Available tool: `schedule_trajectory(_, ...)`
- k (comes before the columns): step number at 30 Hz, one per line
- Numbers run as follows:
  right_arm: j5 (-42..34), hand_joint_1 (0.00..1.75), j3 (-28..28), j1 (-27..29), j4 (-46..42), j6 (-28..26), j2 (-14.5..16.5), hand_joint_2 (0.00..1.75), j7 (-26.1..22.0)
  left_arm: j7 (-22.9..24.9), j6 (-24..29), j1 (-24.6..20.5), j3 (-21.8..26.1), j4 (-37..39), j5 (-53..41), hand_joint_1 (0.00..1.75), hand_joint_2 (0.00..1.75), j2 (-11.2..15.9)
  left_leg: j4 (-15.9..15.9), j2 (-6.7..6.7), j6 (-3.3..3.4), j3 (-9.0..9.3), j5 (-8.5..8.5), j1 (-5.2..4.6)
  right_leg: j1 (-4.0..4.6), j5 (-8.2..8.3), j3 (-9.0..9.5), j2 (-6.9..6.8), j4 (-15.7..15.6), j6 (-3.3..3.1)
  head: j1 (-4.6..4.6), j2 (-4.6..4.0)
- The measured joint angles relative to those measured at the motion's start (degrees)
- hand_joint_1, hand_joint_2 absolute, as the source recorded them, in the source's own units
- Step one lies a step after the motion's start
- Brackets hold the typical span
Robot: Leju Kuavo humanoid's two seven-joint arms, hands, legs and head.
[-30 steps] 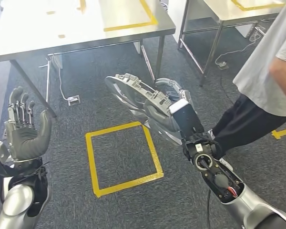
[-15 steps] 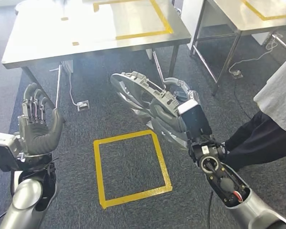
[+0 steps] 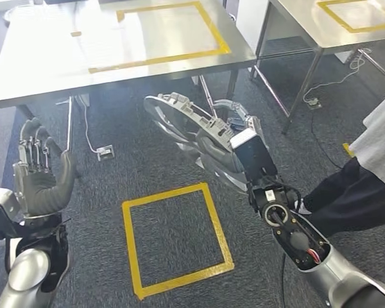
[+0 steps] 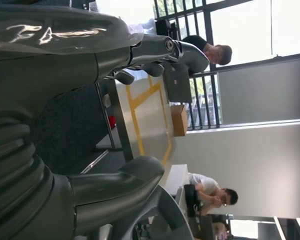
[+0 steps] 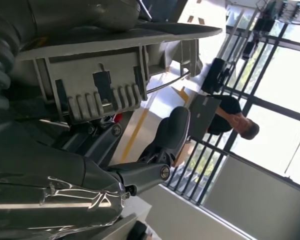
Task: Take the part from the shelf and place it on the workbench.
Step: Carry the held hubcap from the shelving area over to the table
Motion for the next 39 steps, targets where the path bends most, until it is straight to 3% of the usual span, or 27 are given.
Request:
schedule_trajectory(2,0.1,1.75,-0.8,-0.6,0.1,-0.3,-0.1,1.75,-0.2,0.0,-0.1,-0.1,0.0,0.0,0.0,0.0,1.75,-0.1,-0.2,-0.04,0.74,1.34,-0.78,0.08,-0.13,-0.74,-2.44,-0.14,4.8,0.21,0.58,0.0)
schedule_trajectory(5,0.4,1.75,-2.0,-1.4,0.6,-0.4,-0.5,1.75,-0.8,0.0,-0.4,-0.1,0.0,0.0,0.0,0.0,1.75,-0.2,-0.3,-0.11,1.32,3.24,-2.45,-0.14,-0.12,-4.92,-9.72,-0.16,15.8,0.43,1.43,0.0)
schedule_trajectory(6,0.5,1.75,-2.4,-1.6,0.9,-0.4,-0.6,1.75,-0.9,-0.1,-0.5,-0.1,0.0,0.0,0.0,0.0,1.75,-0.3,-0.2,-0.2,1.36,4.03,-3.1,-0.23,-0.1,-6.19,-11.37,-0.15,17.1,0.53,1.65,0.0)
schedule_trajectory(7,0.6,1.75,-2.7,-1.9,1.2,-0.4,-0.8,1.75,-1.1,-0.1,-0.6,-0.1,0.0,0.1,0.0,0.0,1.75,-0.3,-0.2,-0.29,1.37,4.96,-3.81,-0.31,-0.11,-6.38,-12.16,-0.16,16.5,0.58,1.9,0.0)
schedule_trajectory(8,0.8,1.75,-3.1,-2.2,1.6,-0.4,-0.9,1.75,-1.3,-0.2,-0.8,-0.1,0.0,0.1,-0.1,0.0,1.75,-0.4,-0.2,-0.38,1.35,6.02,-4.57,-0.4,-0.11,-5.04,-12.21,-0.16,14.1,0.49,2.2,0.0)
schedule_trajectory(11,1.6,1.75,-4.4,-3.9,3.2,-0.5,-1.3,1.75,-2.1,-0.3,-1.2,-0.2,0.0,0.2,-0.2,0.0,1.75,-0.7,0.1,-0.56,1.0,8.37,-6.85,-0.75,0.18,5.82,-11.05,-0.14,2.9,-0.38,2.82,-0.01)
schedule_trajectory(12,1.8,1.75,-4.8,-4.5,3.8,-0.5,-1.5,1.75,-2.4,-0.3,-1.2,-0.2,0.0,0.3,-0.2,0.0,1.75,-0.7,0.3,-0.65,0.72,8.67,-7.52,-0.84,0.39,8.36,-10.83,-0.09,0.8,-0.69,2.76,-0.01)
schedule_trajectory(13,1.9,1.75,-5.2,-5.0,4.3,-0.5,-1.6,1.75,-2.7,-0.4,-1.2,-0.3,-0.1,0.3,-0.3,0.0,1.75,-0.8,0.6,-0.74,0.42,8.96,-7.97,-0.91,0.57,9.24,-10.72,-0.08,-0.2,-1.02,2.64,-0.01)
schedule_trajectory(15,2.0,1.75,-5.8,-5.9,5.0,-0.5,-1.7,1.75,-3.1,-0.5,-1.2,-0.6,-0.1,0.3,-0.3,0.0,1.75,-0.9,1.2,-0.82,-0.09,9.0,-8.39,-0.89,0.55,8.98,-9.88,-0.11,-0.4,-1.62,2.59,0.0)
schedule_trajectory(17,2.1,1.75,-6.1,-6.9,6.0,-0.4,-1.8,1.75,-3.7,-0.6,-1.2,-0.9,-0.1,0.4,-0.5,0.0,1.75,-1.0,5.6,-0.7,-0.68,6.51,-8.37,-0.73,0.29,8.52,-8.97,-0.19,-0.7,-2.12,2.37,0.0)
schedule_trajectory(20,2.1,1.75,-6.5,-8.9,8.6,0.0,-1.8,1.75,-4.9,-0.7,-1.3,-1.0,-0.1,0.4,-0.6,0.0,1.75,-0.9,16.2,-0.4,-1.78,-1.73,-11.35,-0.04,0.19,7.29,-7.95,-0.09,-0.8,-2.48,1.69,0.0)
schedule_trajectory(22,2.0,1.75,-6.7,-10.1,10.6,0.4,-1.8,1.75,-5.5,-0.6,-1.4,-1.0,-0.1,0.5,-0.6,0.0,1.75,-0.9,17.6,-0.24,-2.16,-4.95,-12.87,0.33,0.16,6.13,-6.7,0.03,-0.8,-2.4,1.22,0.0)
schedule_trajectory(23,1.9,1.75,-6.8,-10.6,11.6,0.6,-1.8,1.75,-5.7,-0.6,-1.6,-1.0,-0.1,0.6,-0.6,0.0,1.75,-0.9,15.6,-0.17,-2.18,-5.16,-11.85,0.44,0.14,5.47,-5.88,0.07,-0.8,-2.31,0.95,0.0)
schedule_trajectory(24,1.9,1.75,-6.8,-11.1,12.5,0.7,-1.8,1.75,-5.9,-0.6,-1.7,-1.0,-0.1,0.6,-0.6,0.0,1.75,-0.9,12.2,-0.13,-2.08,-4.58,-9.51,0.49,0.11,4.82,-5.07,0.09,-0.7,-2.19,0.73,0.0)
schedule_trajectory(26,1.9,1.75,-6.9,-12.4,14.6,0.8,-1.8,1.75,-6.2,-0.6,-1.9,-1.1,-0.1,0.6,-0.7,0.0,1.75,-0.9,4.2,-0.08,-1.52,-2.68,-2.77,0.31,0.14,3.6,-3.76,0.23,-0.7,-1.76,0.21,0.0)
schedule_trajectory(27,1.9,1.75,-6.9,-13.1,15.6,0.8,-1.8,1.75,-6.3,-0.6,-2.0,-1.1,-0.1,0.7,-0.6,0.0,1.75,-0.9,1.5,-0.11,-1.14,-1.95,-0.37,0.13,0.19,3.03,-3.35,0.32,-0.8,-1.41,0.04,0.0)
schedule_trajectory(28,1.9,1.75,-7.0,-13.6,16.4,0.8,-1.8,1.75,-6.4,-0.6,-2.1,-1.2,-0.1,0.7,-0.7,0.0,1.75,-0.9,0.0,-0.13,-0.73,-1.46,0.94,0.0,0.26,2.66,-2.97,0.41,-0.7,-1.03,-0.08,0.0)
schedule_trajectory(30,1.9,1.75,-7.2,-14.4,17.4,0.9,-1.7,1.75,-6.7,-0.6,-2.3,-1.3,-0.1,0.7,-0.7,0.0,1.75,-1.0,-0.5,-0.19,0.03,-0.53,0.68,-0.06,0.23,2.01,-2.56,0.41,-0.3,-0.34,0.08,0.0)
schedule_trajectory(32,1.9,1.75,-7.3,-15.5,18.7,0.9,-1.7,1.75,-7.3,-0.7,-2.6,-1.6,-0.1,0.7,-0.8,0.0,1.75,-1.2,-0.8,-0.21,0.73,0.73,-0.01,-0.02,0.07,1.1,-3.7,0.19,2.6,0.05,0.49,0.0)
schedule_trajectory(36,1.7,1.75,-7.4,-19.2,23.8,1.2,-1.7,1.75,-9.8,-1.1,-3.2,-1.9,-0.1,1.1,-0.8,0.0,1.75,-1.4,-0.7,-0.28,1.3,3.03,-1.89,-0.28,-0.09,-3.68,-12.02,0.01,16.0,0.62,1.59,0.0)
schedule_trajectory(37,1.7,1.75,-7.3,-20.1,25.2,1.1,-1.7,1.75,-10.4,-1.2,-3.3,-1.9,-0.1,1.3,-0.8,0.0,1.75,-1.5,-0.7,-0.35,1.27,3.72,-2.49,-0.32,-0.14,-4.02,-13.16,-0.02,16.5,0.73,1.79,0.0)
schedule_trajectory(38,1.7,1.75,-7.3,-21.0,26.7,1.0,-1.6,1.75,-11.1,-1.3,-3.3,-1.9,-0.1,1.5,-0.8,0.0,1.75,-1.5,-0.6,-0.44,1.2,4.49,-3.15,-0.32,-0.21,-3.12,-13.4,-0.06,15.1,0.8,2.02,0.0)
schedule_trajectory(39,1.7,1.75,-7.3,-22.0,28.2,0.8,-1.5,1.75,-11.7,-1.5,-3.4,-2.0,-0.1,1.6,-0.8,0.0,1.75,-1.5,-0.4,-0.53,1.09,5.31,-3.86,-0.32,-0.28,-0.84,-12.88,-0.1,11.9,0.8,2.27,0.0)
